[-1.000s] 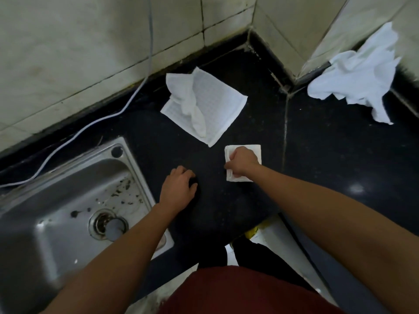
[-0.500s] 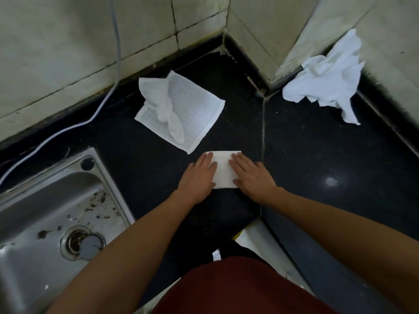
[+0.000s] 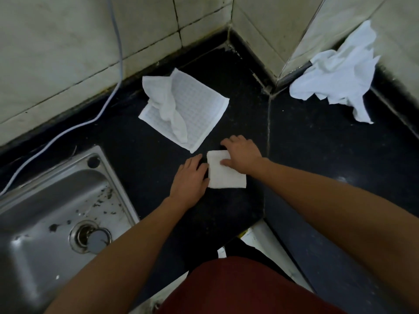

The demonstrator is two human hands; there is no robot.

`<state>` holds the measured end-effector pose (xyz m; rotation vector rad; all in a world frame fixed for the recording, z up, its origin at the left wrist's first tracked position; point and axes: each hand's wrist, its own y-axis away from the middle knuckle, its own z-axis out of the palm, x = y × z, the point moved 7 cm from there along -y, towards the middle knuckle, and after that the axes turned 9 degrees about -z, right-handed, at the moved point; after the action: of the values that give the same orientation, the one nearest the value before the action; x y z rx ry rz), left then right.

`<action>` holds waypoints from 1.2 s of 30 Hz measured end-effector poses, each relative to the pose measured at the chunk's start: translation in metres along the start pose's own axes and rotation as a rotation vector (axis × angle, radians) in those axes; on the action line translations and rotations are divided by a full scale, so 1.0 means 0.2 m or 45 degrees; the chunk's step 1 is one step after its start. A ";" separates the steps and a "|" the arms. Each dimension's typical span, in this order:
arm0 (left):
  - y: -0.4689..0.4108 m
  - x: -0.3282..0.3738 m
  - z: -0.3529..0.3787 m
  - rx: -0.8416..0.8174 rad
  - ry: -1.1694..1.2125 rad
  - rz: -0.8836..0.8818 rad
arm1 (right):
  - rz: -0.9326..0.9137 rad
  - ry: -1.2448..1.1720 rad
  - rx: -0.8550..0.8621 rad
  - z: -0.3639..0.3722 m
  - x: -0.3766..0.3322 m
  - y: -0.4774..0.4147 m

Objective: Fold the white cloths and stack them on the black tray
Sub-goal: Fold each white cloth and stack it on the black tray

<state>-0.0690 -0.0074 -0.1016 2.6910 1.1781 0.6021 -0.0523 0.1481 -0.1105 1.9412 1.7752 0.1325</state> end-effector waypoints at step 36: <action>0.35 1.07 -0.27 -0.043 -0.383 0.630 | 0.804 -0.304 0.562 -0.11 0.27 1.90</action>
<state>0.0871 0.0994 0.0324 2.9149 0.4251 0.2463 0.2917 0.1979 0.0558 2.6497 1.0469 -0.2920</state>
